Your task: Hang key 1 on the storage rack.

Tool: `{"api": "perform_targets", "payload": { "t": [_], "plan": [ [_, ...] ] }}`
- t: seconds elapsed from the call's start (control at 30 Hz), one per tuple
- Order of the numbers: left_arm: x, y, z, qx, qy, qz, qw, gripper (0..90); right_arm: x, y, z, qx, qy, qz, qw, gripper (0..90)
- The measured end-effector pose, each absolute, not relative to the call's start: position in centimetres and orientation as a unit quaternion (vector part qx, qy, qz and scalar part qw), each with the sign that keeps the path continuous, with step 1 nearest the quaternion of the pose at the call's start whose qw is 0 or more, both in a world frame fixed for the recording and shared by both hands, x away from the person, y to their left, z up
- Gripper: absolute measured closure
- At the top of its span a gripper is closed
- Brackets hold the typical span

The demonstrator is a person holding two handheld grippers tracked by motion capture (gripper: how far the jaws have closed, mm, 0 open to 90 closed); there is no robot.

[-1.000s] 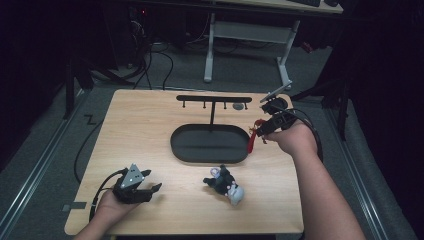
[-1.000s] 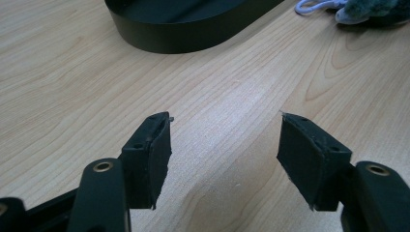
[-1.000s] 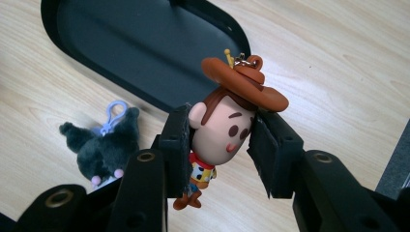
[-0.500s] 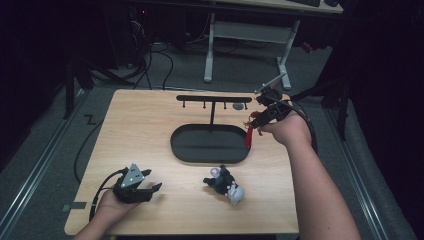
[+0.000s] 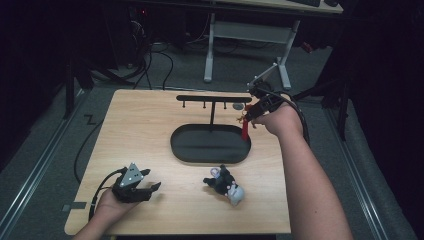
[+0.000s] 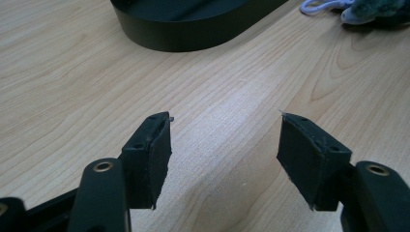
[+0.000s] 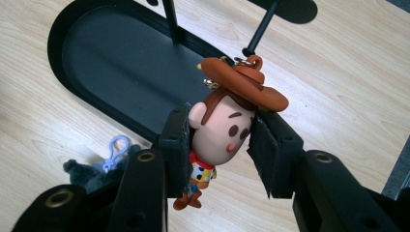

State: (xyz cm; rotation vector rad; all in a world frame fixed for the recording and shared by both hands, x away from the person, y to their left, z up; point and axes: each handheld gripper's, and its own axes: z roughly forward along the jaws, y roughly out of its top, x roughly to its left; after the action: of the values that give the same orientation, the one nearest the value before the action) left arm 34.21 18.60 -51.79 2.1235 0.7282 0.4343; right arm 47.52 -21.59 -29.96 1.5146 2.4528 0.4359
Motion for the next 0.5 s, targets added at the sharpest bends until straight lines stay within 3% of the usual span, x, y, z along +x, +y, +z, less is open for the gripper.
{"api": "perform_targets", "payload": {
  "t": [0.5],
  "plan": [
    [34.4, 18.7, -51.9, 0.844, 0.293, 0.172, 0.414, 36.8, 49.4, -21.4, -30.1, 0.521, 0.835, 0.133, 0.118, 60.5]
  ]
}}
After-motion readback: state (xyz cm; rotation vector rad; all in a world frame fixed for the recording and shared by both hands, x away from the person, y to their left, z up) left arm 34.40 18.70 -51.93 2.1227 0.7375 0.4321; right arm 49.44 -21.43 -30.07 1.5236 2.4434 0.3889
